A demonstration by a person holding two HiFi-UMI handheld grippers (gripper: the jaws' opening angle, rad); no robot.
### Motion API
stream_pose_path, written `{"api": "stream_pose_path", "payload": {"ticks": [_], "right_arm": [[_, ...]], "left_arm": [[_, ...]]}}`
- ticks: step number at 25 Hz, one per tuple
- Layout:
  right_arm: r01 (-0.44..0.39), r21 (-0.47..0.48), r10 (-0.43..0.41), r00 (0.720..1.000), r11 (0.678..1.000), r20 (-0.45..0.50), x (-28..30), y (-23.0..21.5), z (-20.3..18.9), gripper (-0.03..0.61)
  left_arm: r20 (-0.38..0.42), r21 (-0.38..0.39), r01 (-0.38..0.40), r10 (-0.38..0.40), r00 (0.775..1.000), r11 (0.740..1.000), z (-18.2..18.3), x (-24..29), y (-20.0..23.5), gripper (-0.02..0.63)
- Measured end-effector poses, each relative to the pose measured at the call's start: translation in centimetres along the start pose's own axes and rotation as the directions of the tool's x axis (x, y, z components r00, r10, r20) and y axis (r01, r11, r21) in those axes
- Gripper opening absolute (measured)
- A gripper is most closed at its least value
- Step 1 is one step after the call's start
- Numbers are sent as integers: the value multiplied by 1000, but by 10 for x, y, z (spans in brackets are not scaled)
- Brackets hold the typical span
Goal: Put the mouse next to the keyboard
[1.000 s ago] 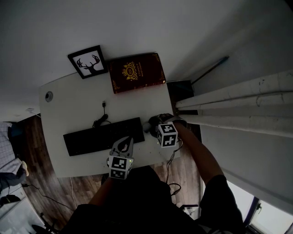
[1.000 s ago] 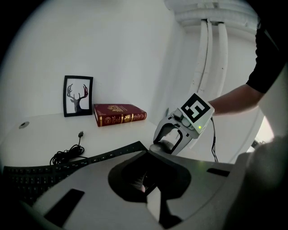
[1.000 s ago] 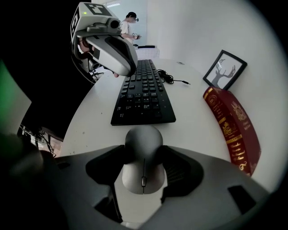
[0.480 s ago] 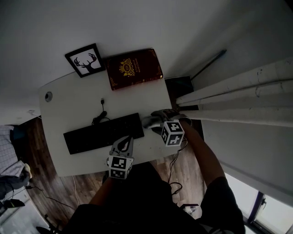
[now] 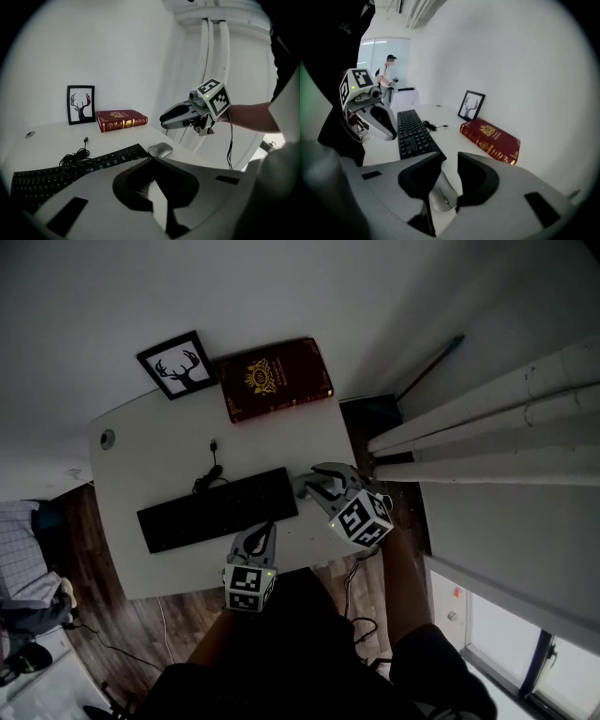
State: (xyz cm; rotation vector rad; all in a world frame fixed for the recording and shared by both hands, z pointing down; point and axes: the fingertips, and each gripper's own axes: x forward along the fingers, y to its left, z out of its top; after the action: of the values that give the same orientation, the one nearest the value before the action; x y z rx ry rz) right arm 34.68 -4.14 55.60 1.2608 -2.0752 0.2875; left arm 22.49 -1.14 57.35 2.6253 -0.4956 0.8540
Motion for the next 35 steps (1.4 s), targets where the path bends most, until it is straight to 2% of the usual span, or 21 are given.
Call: {"api": "stream_pose_path", "payload": {"ticks": [2,4,7,11,15,18,28,31,35], "right_arm": [[74,54,-76,996,996,47,-9,-6,6,49],[112,121,-125,987,986,101,-15,-9,15,28],[122,231,-167,967,965,190,-23,-6,36,20],[166,311,-249,936,936,250,-25,16,49,20],[249,343,-336,915,906,222,-30,36,52,20],[270,401,-371,907,876,201,-37,53,52,20],[302,336,-383,900,892,209,-60,113,78,20],[312,303,-385,896,901,222,-70,139,89,20],[340,285,-411,879,896,243,-92,176,103,20]], "left_arm": [[0,7,2,-2,1000,1000,0,-6,-3,0],[7,9,2,-2,1000,1000,4,-10,-5,0],[37,5,-2,2,999,1000,9,-15,-5,0],[66,-6,-18,18,998,1000,8,-28,-5,0],[92,12,-15,13,996,1000,8,-37,-6,0],[125,2,-22,22,992,1000,10,-51,-7,0],[209,-21,-62,65,976,998,-5,-113,-6,0],[247,-39,-78,85,965,996,-13,-138,-7,0],[306,-55,-104,116,945,993,-23,-179,-12,0]]}}
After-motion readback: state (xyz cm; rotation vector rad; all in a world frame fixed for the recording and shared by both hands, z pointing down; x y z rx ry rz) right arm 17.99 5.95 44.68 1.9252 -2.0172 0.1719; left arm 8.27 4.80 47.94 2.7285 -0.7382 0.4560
